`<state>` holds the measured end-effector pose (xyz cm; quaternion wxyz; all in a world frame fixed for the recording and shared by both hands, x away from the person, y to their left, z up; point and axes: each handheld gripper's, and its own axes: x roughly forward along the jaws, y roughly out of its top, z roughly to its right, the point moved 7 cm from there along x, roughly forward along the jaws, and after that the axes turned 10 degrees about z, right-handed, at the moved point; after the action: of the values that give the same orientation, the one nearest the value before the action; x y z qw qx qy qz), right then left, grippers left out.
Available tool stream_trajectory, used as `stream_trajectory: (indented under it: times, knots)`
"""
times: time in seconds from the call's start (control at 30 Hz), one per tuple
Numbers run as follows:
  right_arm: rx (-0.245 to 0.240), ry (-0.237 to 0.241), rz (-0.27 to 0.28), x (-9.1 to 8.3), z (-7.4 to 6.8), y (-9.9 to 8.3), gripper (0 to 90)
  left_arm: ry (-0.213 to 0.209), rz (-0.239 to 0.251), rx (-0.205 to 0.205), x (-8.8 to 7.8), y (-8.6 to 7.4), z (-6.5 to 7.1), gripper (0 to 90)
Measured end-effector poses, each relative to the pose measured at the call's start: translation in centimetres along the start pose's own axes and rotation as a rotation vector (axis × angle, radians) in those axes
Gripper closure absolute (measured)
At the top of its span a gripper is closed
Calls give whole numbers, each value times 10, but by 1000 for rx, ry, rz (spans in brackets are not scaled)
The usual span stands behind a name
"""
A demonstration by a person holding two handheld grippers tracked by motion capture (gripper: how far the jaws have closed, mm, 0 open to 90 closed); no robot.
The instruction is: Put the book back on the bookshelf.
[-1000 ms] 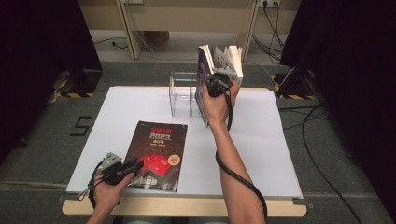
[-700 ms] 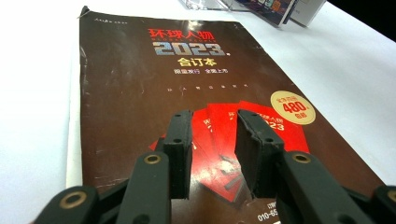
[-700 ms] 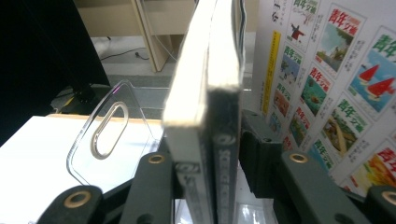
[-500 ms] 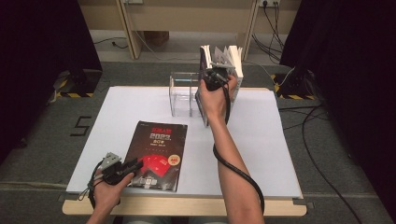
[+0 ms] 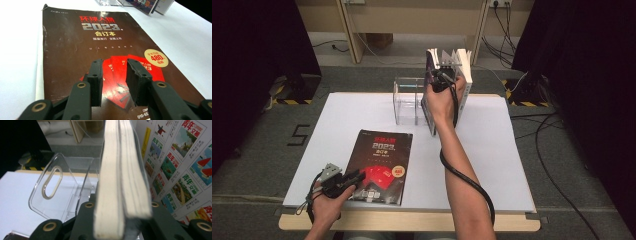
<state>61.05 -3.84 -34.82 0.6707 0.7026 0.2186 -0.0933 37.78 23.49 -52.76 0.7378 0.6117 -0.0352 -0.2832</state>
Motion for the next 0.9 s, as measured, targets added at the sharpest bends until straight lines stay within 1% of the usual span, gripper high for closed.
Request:
stream_trajectory:
  times: [0.07, 0.17, 0.43, 0.47, 0.57, 0.6, 0.77, 0.8, 0.83, 0.9]
  knots:
    - [-5, -8, -31, 0, 0, 1, 752, 0, 1, -1, 0, 0, 0, 654]
    - [-15, -17, -42, 1, -1, 2, 757, -2, 0, 1, 0, 0, 0, 654]
    - [-15, -24, -1, 1, -1, 1, 767, -1, 3, 2, 0, 1, 0, 653]
    - [-10, -19, 5, 1, 0, 2, 768, 0, 4, 3, 0, 1, 0, 653]
    - [31, -3, 39, 2, 4, 3, 769, -6, 10, 6, -1, 3, 0, 653]
    - [42, -3, 50, 2, 5, 4, 769, -7, 15, 4, -1, 3, 0, 652]
    - [34, -14, 110, 2, 3, 3, 770, -10, 9, 7, 0, 2, 0, 653]
    - [32, -15, 130, 2, 3, 3, 769, -9, 8, 6, 0, 2, 0, 653]
    - [32, -17, 137, 2, 3, 4, 770, -9, 10, 3, 0, 2, 0, 653]
    - [51, -19, 153, 1, 4, 6, 770, -11, 10, 3, 1, 1, 1, 653]
